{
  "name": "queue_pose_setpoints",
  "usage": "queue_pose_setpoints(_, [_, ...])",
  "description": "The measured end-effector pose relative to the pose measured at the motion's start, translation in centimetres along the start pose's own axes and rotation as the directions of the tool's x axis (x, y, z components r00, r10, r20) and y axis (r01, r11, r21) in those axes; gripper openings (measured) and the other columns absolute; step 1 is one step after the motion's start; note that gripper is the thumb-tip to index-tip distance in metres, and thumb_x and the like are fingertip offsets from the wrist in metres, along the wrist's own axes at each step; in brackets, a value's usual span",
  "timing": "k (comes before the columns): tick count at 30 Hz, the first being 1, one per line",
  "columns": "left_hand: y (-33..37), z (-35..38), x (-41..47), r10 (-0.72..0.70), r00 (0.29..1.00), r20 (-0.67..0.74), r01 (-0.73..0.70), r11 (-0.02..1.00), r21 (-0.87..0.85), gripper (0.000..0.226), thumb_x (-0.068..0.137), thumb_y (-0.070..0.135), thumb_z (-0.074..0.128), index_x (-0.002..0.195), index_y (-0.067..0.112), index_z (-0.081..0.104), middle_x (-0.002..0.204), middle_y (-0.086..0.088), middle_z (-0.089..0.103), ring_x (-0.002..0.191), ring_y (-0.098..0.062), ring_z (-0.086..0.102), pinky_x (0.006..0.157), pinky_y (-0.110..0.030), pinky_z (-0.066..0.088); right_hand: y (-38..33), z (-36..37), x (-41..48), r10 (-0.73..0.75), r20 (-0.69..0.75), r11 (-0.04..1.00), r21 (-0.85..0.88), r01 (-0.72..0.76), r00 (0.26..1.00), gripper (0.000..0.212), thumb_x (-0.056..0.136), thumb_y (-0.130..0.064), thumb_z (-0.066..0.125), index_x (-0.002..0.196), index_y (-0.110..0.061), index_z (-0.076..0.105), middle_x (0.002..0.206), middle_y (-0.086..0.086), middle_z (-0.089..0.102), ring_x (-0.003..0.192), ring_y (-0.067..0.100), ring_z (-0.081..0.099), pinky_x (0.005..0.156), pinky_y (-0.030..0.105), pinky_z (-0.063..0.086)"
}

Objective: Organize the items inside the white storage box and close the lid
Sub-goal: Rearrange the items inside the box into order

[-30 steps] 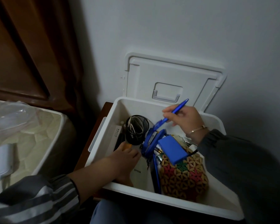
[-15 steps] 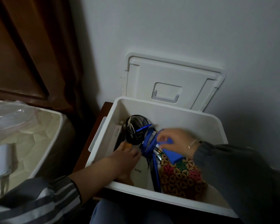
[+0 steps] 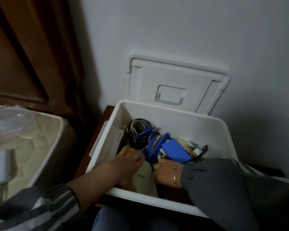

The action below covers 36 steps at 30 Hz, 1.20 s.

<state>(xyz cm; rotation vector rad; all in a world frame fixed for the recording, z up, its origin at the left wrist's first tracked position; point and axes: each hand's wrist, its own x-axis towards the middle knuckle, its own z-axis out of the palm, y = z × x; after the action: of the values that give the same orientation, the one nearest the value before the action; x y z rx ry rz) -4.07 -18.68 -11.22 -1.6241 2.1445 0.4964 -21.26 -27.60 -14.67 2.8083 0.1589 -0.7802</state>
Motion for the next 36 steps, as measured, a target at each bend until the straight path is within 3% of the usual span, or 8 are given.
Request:
queue_pose_setpoints(11, [-0.2, 0.0, -0.1, 0.010, 1.000, -0.007, -0.010, 1.000, 0.000, 0.113, 0.073, 0.066, 0.063, 0.153, 0.012, 0.004, 0.157, -0.006, 0.015, 0.145, -0.027, 0.011, 0.113, -0.049, -0.014, -0.4, -1.0, 0.5, -0.001, 0.047, 1.000, 0.011, 0.000, 0.999, 0.023, 0.096, -0.015, 0.045, 0.113, -0.011, 0.060, 0.115, 0.006, 0.060, 0.110, 0.026, 0.048, 0.093, 0.036, 0.035])
queue_pose_setpoints(15, [-0.1, -0.1, 0.0, -0.004, 1.000, -0.006, 0.004, 1.000, -0.004, 0.112, 0.073, 0.066, 0.064, 0.153, 0.014, 0.005, 0.156, -0.005, 0.018, 0.145, -0.027, 0.012, 0.114, -0.049, -0.014, -0.4, -1.2, -0.2, 0.001, 0.004, 0.994, -0.106, 0.000, 1.000, 0.022, 0.096, -0.017, 0.045, 0.110, -0.019, 0.062, 0.116, -0.001, 0.060, 0.111, 0.021, 0.049, 0.090, 0.033, 0.039])
queue_pose_setpoints(21, [0.0, -0.2, -0.1, -0.026, 1.000, -0.006, 0.026, 0.999, 0.034, 0.112, 0.072, 0.067, 0.064, 0.152, 0.013, 0.008, 0.154, -0.008, 0.022, 0.144, -0.029, 0.014, 0.114, -0.051, -0.010, -0.6, -1.2, 0.2, 0.052, 0.180, 0.999, -0.005, -0.052, 0.982, 0.029, 0.097, -0.014, 0.045, 0.121, -0.010, 0.059, 0.126, 0.013, 0.055, 0.120, 0.030, 0.045, 0.099, 0.040, 0.034])
queue_pose_setpoints(26, [-0.1, -0.1, -0.4, -0.034, 0.999, -0.015, 0.035, 0.999, 0.030, 0.113, 0.072, 0.067, 0.064, 0.152, 0.013, 0.006, 0.155, -0.007, 0.021, 0.145, -0.027, 0.013, 0.114, -0.052, -0.010, -0.6, -1.9, -0.4, 0.010, 0.166, 0.999, -0.036, -0.005, 0.986, 0.024, 0.094, -0.016, 0.048, 0.110, -0.012, 0.066, 0.116, 0.007, 0.061, 0.109, 0.028, 0.049, 0.091, 0.034, 0.037])
queue_pose_setpoints(29, [-0.1, -0.1, -0.4, -0.037, 0.999, -0.010, 0.038, 0.999, 0.035, 0.113, 0.072, 0.067, 0.064, 0.152, 0.013, 0.007, 0.154, -0.007, 0.021, 0.145, -0.028, 0.013, 0.114, -0.052, -0.010, -0.2, -2.1, -1.9, -0.037, 0.046, 0.978, -0.203, 0.046, 0.998, 0.005, 0.073, -0.037, 0.071, 0.076, -0.033, 0.072, 0.081, -0.016, 0.067, 0.085, 0.006, 0.058, 0.074, 0.019, 0.043])
queue_pose_setpoints(31, [0.0, -0.1, -0.3, -0.035, 0.999, -0.020, 0.035, 0.999, 0.035, 0.112, 0.071, 0.067, 0.064, 0.152, 0.013, 0.010, 0.153, -0.007, 0.024, 0.144, -0.028, 0.015, 0.114, -0.052, -0.010, 0.4, -2.6, -3.3, -0.008, -0.106, 0.988, -0.153, -0.009, 0.994, 0.012, 0.058, -0.041, 0.079, 0.063, -0.036, 0.069, 0.069, -0.019, 0.061, 0.072, 0.002, 0.057, 0.064, 0.016, 0.044])
queue_pose_setpoints(34, [0.0, -0.1, -0.3, -0.028, 0.999, -0.027, 0.029, 0.999, 0.030, 0.110, 0.072, 0.066, 0.065, 0.152, 0.013, 0.012, 0.153, -0.007, 0.025, 0.144, -0.028, 0.015, 0.114, -0.053, -0.010, 2.3, -4.3, -5.8, 0.166, -0.316, 0.986, 0.073, -0.151, 0.934, 0.014, 0.069, -0.032, 0.078, 0.082, -0.033, 0.073, 0.079, -0.012, 0.064, 0.076, 0.008, 0.061, 0.062, 0.022, 0.049])
queue_pose_setpoints(36, [0.0, -0.2, -0.3, -0.027, 0.999, -0.027, 0.028, 0.999, 0.031, 0.111, 0.072, 0.066, 0.065, 0.152, 0.013, 0.011, 0.153, -0.007, 0.023, 0.144, -0.028, 0.014, 0.114, -0.053, -0.011, 3.8, -5.3, -7.0, 0.408, -0.449, 0.886, 0.404, -0.226, 0.795, 0.016, 0.079, -0.024, 0.073, 0.095, -0.021, 0.073, 0.086, -0.002, 0.068, 0.079, 0.013, 0.062, 0.070, 0.031, 0.054])
